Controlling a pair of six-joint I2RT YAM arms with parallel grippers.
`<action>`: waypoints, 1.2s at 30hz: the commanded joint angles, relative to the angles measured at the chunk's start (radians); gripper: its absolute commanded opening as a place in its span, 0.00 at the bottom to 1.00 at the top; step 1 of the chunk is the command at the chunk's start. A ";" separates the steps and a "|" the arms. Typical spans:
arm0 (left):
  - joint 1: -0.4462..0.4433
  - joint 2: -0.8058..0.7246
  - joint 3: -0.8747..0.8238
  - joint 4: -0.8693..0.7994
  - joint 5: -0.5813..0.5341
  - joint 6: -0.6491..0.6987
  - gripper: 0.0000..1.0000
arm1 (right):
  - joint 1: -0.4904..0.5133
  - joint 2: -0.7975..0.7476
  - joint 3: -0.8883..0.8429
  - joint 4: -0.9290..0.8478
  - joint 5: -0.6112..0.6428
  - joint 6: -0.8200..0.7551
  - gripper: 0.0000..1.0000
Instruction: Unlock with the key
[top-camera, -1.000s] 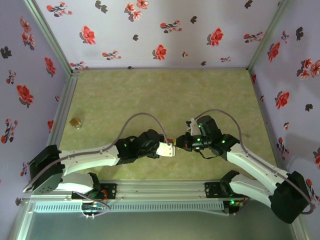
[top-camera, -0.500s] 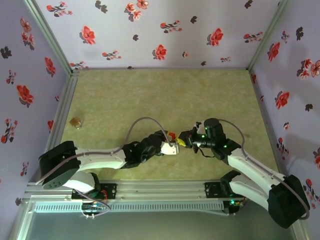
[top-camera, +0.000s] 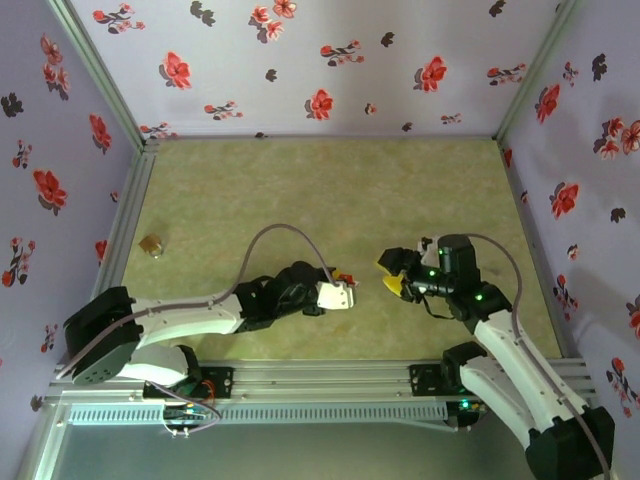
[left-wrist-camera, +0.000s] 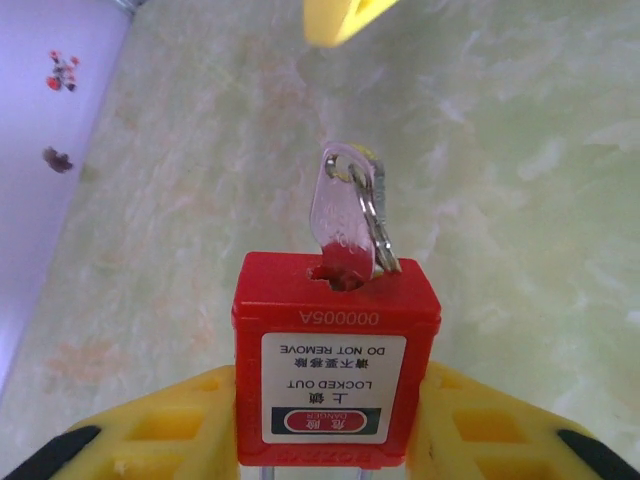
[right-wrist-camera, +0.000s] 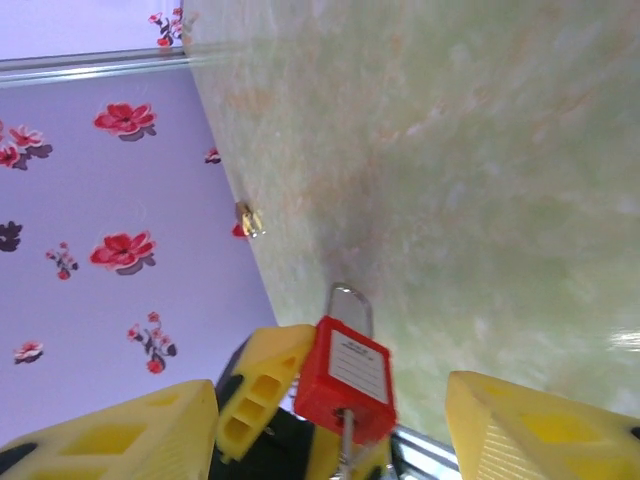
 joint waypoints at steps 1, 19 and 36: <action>0.033 -0.034 0.075 -0.130 0.140 -0.083 0.00 | -0.008 -0.018 0.031 -0.107 -0.020 -0.216 0.65; 0.113 0.020 0.259 -0.398 0.403 -0.143 0.00 | 0.171 -0.109 -0.033 0.053 -0.030 -0.412 0.65; 0.099 0.047 0.257 -0.324 0.398 -0.172 0.00 | 0.291 -0.023 -0.040 0.140 0.061 -0.390 0.65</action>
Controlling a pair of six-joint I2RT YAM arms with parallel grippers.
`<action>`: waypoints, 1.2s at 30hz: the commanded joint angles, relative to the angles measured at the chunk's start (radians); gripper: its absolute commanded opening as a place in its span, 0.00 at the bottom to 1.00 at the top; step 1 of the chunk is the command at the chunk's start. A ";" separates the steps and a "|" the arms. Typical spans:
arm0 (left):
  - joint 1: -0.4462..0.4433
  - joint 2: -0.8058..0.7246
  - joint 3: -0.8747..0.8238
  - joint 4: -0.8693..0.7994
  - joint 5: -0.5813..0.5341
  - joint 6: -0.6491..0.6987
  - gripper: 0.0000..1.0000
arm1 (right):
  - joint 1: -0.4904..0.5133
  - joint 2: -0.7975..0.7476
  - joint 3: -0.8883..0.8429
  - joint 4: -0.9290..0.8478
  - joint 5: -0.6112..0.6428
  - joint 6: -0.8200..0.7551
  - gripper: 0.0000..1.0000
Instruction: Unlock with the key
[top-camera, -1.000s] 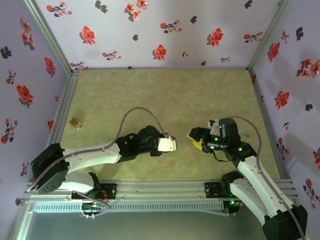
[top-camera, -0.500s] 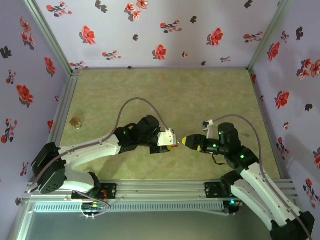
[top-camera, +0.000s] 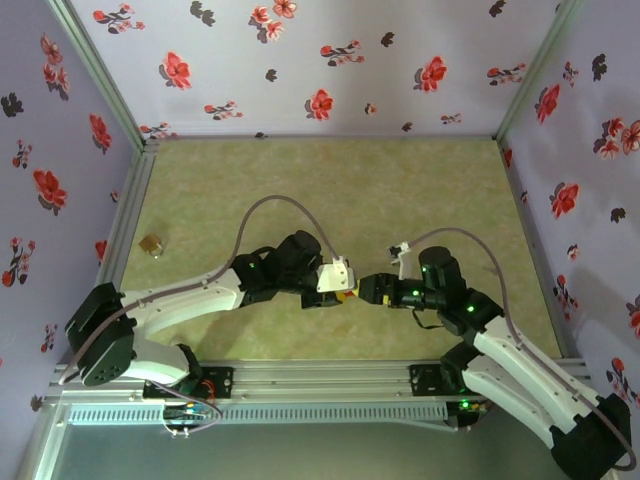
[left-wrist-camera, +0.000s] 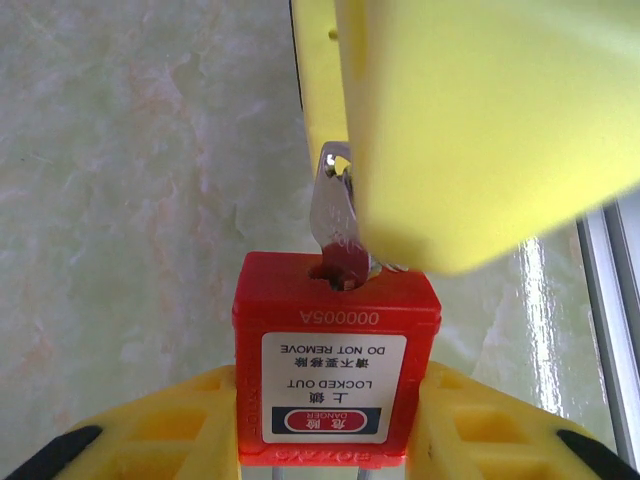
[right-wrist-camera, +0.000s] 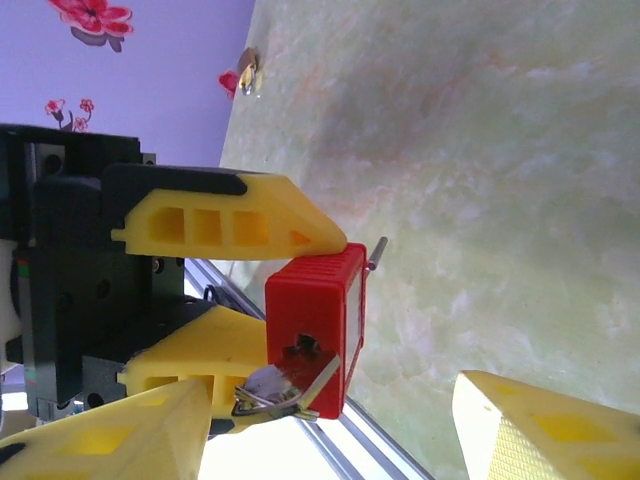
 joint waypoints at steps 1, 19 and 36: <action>-0.011 0.019 0.027 0.039 0.019 -0.017 0.00 | 0.024 0.013 0.010 0.022 0.040 -0.013 0.64; -0.039 0.059 0.078 -0.025 0.014 -0.007 0.00 | 0.054 0.060 0.045 -0.068 0.100 -0.072 0.56; -0.025 0.113 0.151 -0.230 0.095 0.044 0.00 | 0.054 -0.019 0.110 -0.270 0.134 -0.255 0.58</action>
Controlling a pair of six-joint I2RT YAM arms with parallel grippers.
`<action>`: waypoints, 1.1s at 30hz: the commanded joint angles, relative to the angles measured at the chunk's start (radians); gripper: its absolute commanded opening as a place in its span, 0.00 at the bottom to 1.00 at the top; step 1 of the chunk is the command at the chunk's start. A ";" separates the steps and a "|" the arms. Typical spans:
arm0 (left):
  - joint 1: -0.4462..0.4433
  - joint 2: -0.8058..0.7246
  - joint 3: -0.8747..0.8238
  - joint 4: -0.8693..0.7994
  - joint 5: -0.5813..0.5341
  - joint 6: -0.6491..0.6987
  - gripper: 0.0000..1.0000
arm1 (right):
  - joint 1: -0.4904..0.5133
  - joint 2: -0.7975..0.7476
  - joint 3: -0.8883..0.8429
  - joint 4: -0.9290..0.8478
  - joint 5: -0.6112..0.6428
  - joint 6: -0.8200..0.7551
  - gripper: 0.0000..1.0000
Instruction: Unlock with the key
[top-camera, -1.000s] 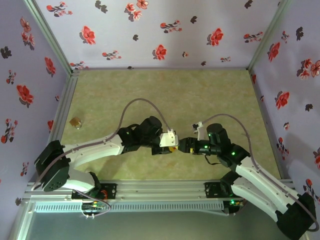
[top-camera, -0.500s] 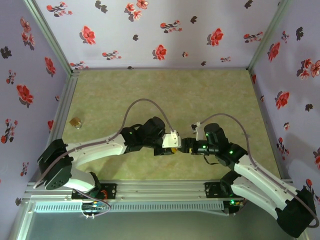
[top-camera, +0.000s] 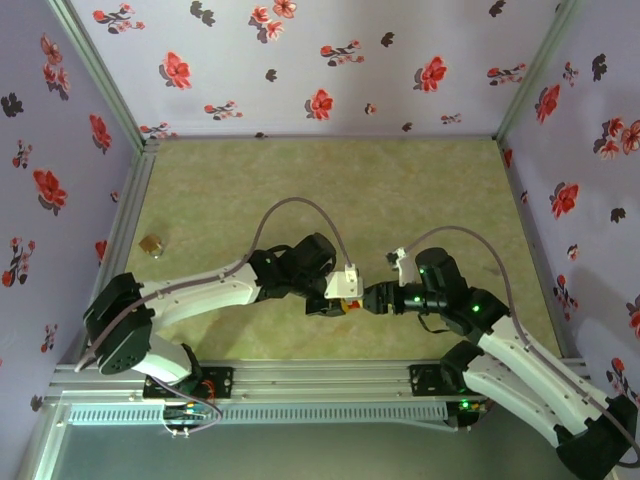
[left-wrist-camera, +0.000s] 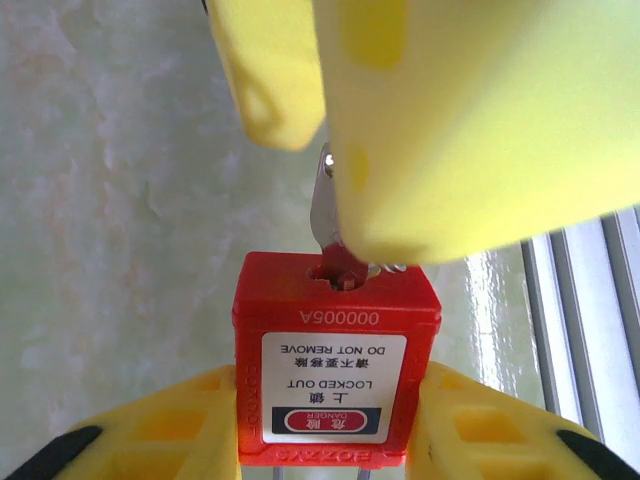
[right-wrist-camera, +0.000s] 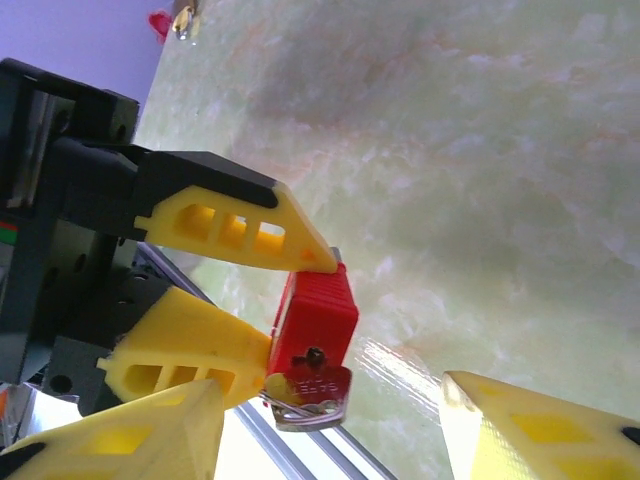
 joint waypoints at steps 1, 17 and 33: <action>0.010 0.010 0.052 -0.062 0.049 0.035 0.00 | 0.008 -0.002 0.025 -0.018 0.012 -0.039 0.57; 0.031 0.064 0.125 -0.199 0.121 0.070 0.00 | 0.081 -0.048 -0.039 0.137 -0.016 -0.054 0.51; 0.034 0.072 0.133 -0.227 0.149 0.071 0.00 | 0.148 0.003 -0.071 0.191 0.075 -0.066 0.35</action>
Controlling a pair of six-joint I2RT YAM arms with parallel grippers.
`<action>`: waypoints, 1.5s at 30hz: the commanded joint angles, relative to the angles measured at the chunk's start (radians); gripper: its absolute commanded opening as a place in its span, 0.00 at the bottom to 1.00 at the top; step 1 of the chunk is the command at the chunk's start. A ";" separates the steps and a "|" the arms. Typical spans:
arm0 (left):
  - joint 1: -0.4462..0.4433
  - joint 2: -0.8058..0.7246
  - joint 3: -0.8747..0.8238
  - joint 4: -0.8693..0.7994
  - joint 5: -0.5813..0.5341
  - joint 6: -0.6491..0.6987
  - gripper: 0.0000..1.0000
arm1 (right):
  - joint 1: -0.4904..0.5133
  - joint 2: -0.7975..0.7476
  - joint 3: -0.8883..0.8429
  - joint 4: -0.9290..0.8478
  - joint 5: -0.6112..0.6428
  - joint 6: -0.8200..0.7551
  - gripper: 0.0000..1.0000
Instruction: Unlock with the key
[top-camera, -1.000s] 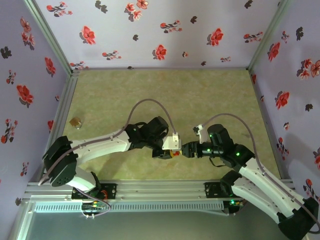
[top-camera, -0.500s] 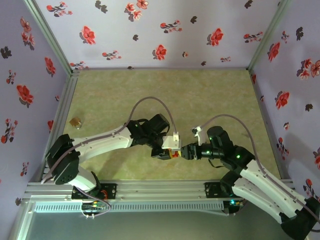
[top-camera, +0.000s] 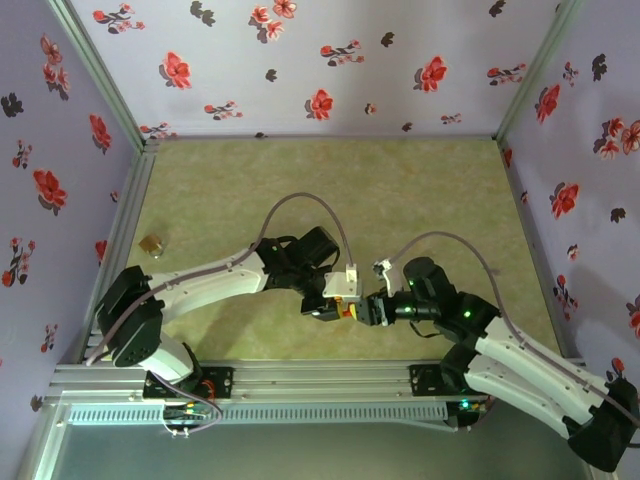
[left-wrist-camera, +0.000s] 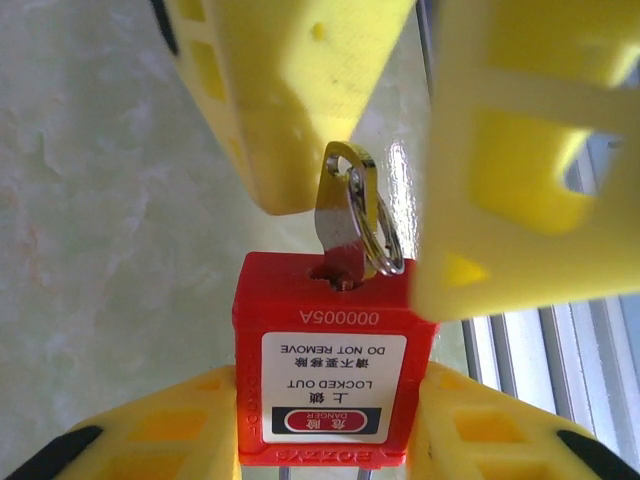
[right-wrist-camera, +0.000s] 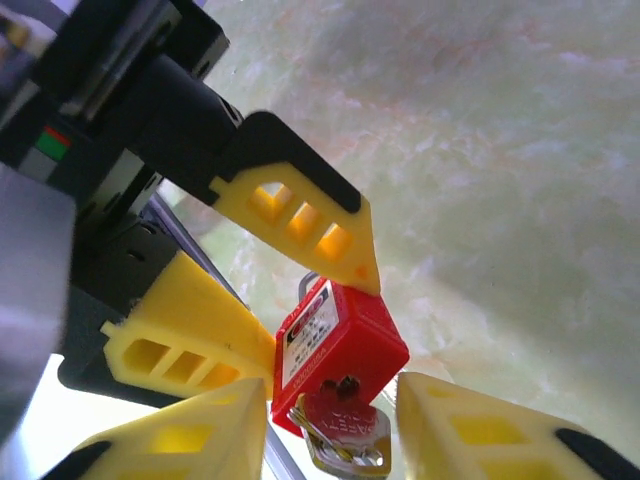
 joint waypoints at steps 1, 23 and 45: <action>0.001 0.005 0.027 -0.019 0.031 0.018 0.00 | 0.004 -0.011 -0.009 0.046 0.036 -0.013 0.33; 0.001 0.030 0.008 0.010 -0.064 0.064 0.00 | -0.033 -0.076 0.022 -0.106 0.313 0.197 0.57; 0.023 0.413 0.298 -0.154 -0.220 0.297 0.00 | -0.227 -0.150 0.113 -0.360 0.393 0.215 0.65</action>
